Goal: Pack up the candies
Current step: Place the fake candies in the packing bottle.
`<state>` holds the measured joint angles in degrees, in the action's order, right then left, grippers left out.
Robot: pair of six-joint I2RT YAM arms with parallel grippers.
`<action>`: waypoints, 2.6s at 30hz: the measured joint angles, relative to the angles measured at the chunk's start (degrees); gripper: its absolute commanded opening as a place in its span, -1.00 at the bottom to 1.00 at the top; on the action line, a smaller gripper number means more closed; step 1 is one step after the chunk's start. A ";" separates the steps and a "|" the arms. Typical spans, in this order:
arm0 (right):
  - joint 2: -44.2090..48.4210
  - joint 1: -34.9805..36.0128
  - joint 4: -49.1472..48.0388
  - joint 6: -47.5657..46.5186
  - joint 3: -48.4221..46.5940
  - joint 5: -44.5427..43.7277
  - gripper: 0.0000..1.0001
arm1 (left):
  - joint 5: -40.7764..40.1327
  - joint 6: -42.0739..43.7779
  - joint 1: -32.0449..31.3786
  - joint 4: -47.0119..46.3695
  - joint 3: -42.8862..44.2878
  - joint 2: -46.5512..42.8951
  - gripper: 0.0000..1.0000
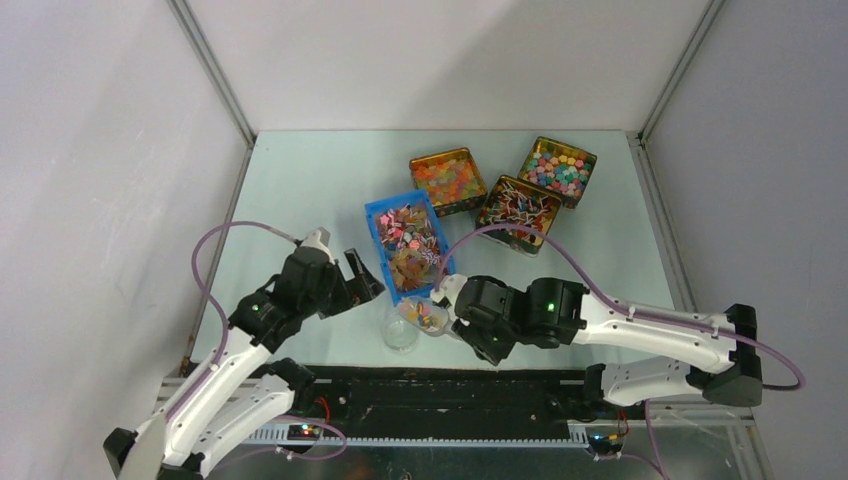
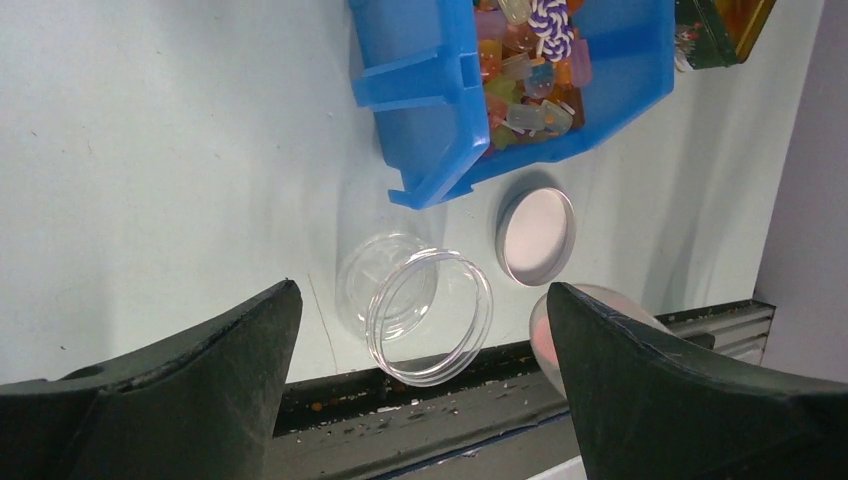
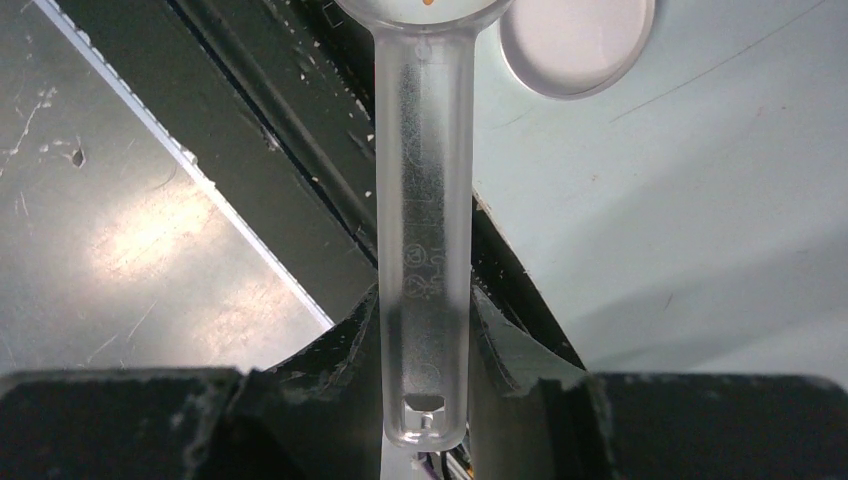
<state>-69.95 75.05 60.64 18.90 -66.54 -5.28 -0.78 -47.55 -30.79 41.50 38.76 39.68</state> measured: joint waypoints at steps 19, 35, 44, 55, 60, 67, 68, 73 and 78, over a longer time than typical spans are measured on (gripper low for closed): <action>-6.56 0.85 1.53 -2.03 -0.04 5.92 -1.00 | -0.61 -0.04 -0.09 0.24 0.26 0.42 0.99; -8.85 0.20 2.86 -3.02 -2.51 7.39 -1.00 | -0.59 -0.04 -0.24 1.18 0.26 -0.37 0.99; -10.32 -0.48 4.79 -3.02 -4.15 8.55 -1.00 | -0.59 -0.04 -0.44 1.22 0.24 -1.20 0.99; -12.66 -2.16 7.13 -3.02 -8.70 10.75 -1.00 | -0.61 -0.04 -0.61 1.57 -0.15 -1.99 0.99; -14.32 -2.58 9.33 -2.99 -11.32 11.37 -1.00 | -0.61 -0.04 -0.61 1.55 -0.35 -2.14 0.99; -15.67 -3.17 12.07 -3.02 -14.80 11.58 -1.00 | -0.61 -0.04 -0.63 1.95 -0.61 -2.38 0.99; -15.78 -3.19 12.26 -3.02 -14.99 11.58 -1.00 | -0.61 -0.07 -0.63 1.97 -0.61 -2.40 0.99; -16.55 -3.30 13.53 -3.08 -15.39 11.58 -1.00 | -0.61 -0.07 -0.72 1.97 -0.61 -2.62 0.99; -17.31 -3.30 14.97 -3.30 -15.82 11.56 -1.00 | -0.61 -0.07 -0.72 1.99 -0.61 -2.62 0.99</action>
<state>-87.26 71.75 75.61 15.59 -82.37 6.28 -1.39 -47.62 -31.51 43.48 38.15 37.06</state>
